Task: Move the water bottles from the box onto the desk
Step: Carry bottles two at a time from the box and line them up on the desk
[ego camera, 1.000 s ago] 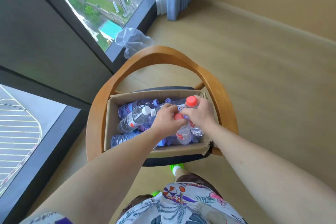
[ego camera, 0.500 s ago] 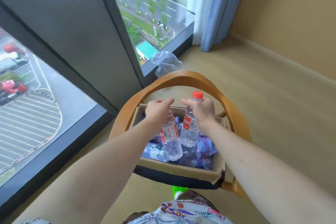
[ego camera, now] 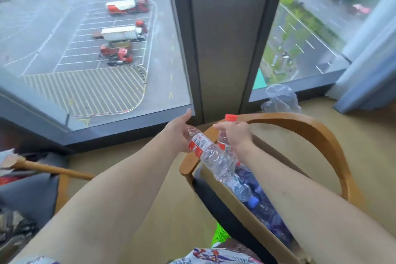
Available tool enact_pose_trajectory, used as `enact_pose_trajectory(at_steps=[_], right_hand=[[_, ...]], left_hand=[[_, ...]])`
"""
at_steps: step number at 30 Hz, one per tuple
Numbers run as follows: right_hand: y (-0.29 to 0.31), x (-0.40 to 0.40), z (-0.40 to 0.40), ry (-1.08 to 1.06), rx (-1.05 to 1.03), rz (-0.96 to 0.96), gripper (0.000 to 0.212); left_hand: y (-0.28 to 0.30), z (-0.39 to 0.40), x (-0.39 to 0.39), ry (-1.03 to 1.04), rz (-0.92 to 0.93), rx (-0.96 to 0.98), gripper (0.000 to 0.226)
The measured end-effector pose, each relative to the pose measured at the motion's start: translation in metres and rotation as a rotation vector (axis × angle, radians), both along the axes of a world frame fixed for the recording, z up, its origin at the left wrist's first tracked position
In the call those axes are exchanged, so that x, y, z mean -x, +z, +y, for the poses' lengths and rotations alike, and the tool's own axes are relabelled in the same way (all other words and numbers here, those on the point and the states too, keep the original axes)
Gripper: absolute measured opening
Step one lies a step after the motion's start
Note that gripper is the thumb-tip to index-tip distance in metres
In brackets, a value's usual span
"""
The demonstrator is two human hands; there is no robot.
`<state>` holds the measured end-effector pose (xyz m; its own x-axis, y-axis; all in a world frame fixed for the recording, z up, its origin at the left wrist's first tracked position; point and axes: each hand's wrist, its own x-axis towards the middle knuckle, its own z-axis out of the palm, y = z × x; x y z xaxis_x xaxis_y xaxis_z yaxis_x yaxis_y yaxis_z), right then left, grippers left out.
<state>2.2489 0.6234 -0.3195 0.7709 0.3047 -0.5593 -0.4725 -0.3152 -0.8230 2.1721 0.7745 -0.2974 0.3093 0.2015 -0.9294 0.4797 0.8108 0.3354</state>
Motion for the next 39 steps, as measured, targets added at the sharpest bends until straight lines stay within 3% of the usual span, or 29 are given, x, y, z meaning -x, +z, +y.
enact_pose_trajectory(at_steps=[2,7,12,18,24,28,39], right_hand=[[0.002,0.021,0.019,0.101,0.018,0.017,0.025],[0.009,0.081,0.057,0.266,-0.074,0.271,0.035],[0.024,0.166,0.106,0.261,-0.066,0.193,0.031],[0.039,0.281,0.16,0.409,-0.082,0.069,0.034],[0.057,0.408,0.205,0.757,-0.127,-0.121,0.035],[0.075,0.505,0.228,0.969,-0.155,-0.187,0.013],[0.079,0.797,0.271,1.529,-0.235,-0.158,0.025]], left_hand=[[0.005,0.013,0.024,0.162,-0.009,0.0,0.076],[0.02,0.049,0.103,0.435,-0.171,-0.008,0.064],[0.031,0.069,0.194,0.723,-0.256,-0.123,0.056],[0.042,0.076,0.309,0.633,-0.3,-0.087,0.064],[0.049,0.101,0.456,0.81,-0.17,-0.453,0.068],[0.056,0.103,0.561,0.973,-0.083,-0.538,0.061],[0.055,0.054,0.851,1.479,0.203,-0.64,0.052]])
